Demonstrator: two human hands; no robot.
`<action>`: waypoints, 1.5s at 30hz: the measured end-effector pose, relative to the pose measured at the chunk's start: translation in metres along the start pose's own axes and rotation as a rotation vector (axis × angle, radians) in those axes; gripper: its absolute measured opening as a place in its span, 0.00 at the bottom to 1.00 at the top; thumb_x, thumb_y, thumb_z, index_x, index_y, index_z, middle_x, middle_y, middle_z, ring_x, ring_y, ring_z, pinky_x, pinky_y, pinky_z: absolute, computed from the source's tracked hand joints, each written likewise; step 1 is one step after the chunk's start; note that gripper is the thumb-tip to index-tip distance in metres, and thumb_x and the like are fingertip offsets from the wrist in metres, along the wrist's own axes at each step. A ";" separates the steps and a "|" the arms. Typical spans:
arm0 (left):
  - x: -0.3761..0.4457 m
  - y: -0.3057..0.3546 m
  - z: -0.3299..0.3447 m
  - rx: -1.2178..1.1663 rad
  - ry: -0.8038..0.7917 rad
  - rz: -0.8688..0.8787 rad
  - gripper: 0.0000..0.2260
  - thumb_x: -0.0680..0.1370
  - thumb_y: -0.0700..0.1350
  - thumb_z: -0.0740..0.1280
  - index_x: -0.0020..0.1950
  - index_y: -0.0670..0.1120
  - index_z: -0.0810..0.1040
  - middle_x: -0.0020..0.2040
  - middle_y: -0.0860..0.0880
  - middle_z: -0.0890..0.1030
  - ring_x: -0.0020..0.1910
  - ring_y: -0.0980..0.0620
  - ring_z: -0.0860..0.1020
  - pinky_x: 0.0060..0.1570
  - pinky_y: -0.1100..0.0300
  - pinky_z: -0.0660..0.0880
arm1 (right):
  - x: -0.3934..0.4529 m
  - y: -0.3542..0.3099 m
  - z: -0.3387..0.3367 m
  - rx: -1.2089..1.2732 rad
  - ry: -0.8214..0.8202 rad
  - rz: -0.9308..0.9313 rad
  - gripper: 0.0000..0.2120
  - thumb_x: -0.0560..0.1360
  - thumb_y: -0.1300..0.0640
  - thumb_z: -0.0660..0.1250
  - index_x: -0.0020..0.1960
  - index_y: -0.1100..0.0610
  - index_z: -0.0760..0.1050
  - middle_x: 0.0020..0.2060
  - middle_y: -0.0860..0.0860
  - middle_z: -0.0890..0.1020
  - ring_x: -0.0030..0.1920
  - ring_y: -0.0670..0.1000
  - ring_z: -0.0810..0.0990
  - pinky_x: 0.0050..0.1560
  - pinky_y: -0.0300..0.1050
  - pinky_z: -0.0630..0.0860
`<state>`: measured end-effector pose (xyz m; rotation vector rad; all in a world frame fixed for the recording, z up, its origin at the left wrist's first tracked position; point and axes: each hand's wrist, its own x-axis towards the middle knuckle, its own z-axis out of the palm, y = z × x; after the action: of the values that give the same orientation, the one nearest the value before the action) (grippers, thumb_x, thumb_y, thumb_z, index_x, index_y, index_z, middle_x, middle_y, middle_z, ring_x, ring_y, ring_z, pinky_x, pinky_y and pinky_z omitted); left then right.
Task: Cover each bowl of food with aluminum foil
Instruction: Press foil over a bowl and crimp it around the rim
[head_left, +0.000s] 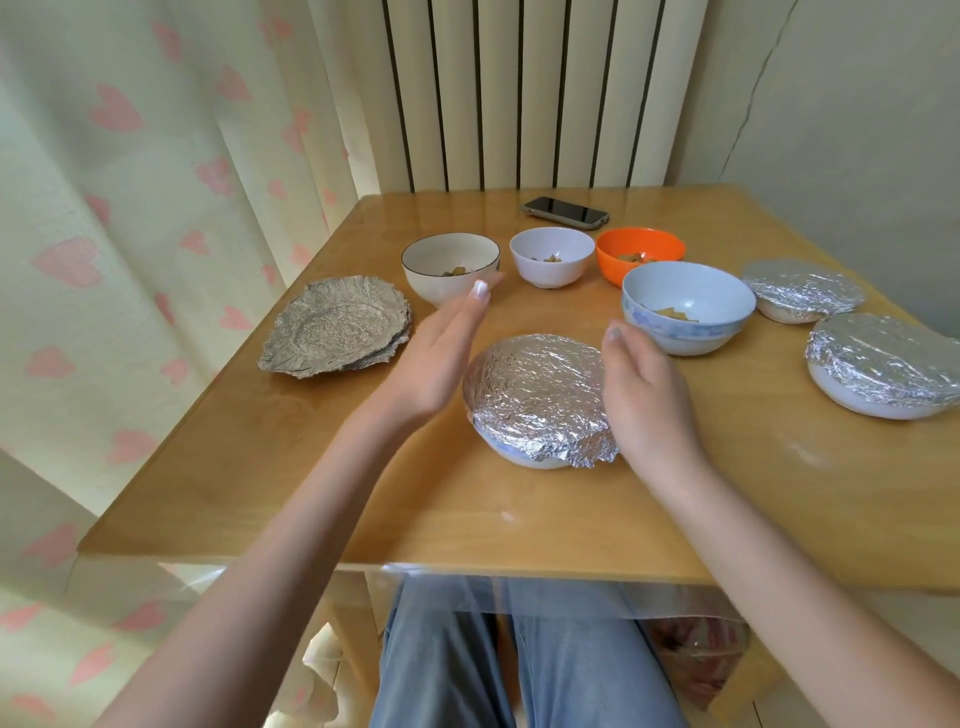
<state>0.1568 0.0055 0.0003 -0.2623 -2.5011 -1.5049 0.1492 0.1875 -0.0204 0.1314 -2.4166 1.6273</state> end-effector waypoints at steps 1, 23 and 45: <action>0.008 0.000 0.003 0.008 -0.068 -0.003 0.27 0.82 0.61 0.47 0.74 0.50 0.69 0.74 0.55 0.69 0.71 0.65 0.64 0.65 0.75 0.58 | -0.004 0.003 0.007 0.023 0.012 0.018 0.17 0.81 0.49 0.54 0.65 0.54 0.72 0.60 0.51 0.76 0.64 0.50 0.71 0.65 0.43 0.62; -0.002 -0.004 0.024 0.001 0.105 -0.222 0.35 0.78 0.67 0.45 0.67 0.45 0.76 0.67 0.47 0.77 0.67 0.51 0.73 0.69 0.54 0.65 | 0.015 0.000 -0.009 0.122 -0.333 0.239 0.33 0.76 0.32 0.48 0.68 0.53 0.71 0.66 0.48 0.75 0.67 0.47 0.72 0.70 0.47 0.63; -0.010 -0.009 0.057 -0.468 0.615 -0.483 0.29 0.74 0.65 0.48 0.43 0.51 0.84 0.51 0.46 0.85 0.54 0.44 0.81 0.64 0.45 0.73 | 0.043 0.012 0.016 0.335 -0.385 0.313 0.34 0.69 0.26 0.52 0.51 0.51 0.82 0.53 0.52 0.84 0.57 0.52 0.80 0.68 0.54 0.68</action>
<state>0.1593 0.0511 -0.0359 0.6848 -1.7717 -1.9532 0.1028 0.1795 -0.0264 0.1368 -2.5044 2.3341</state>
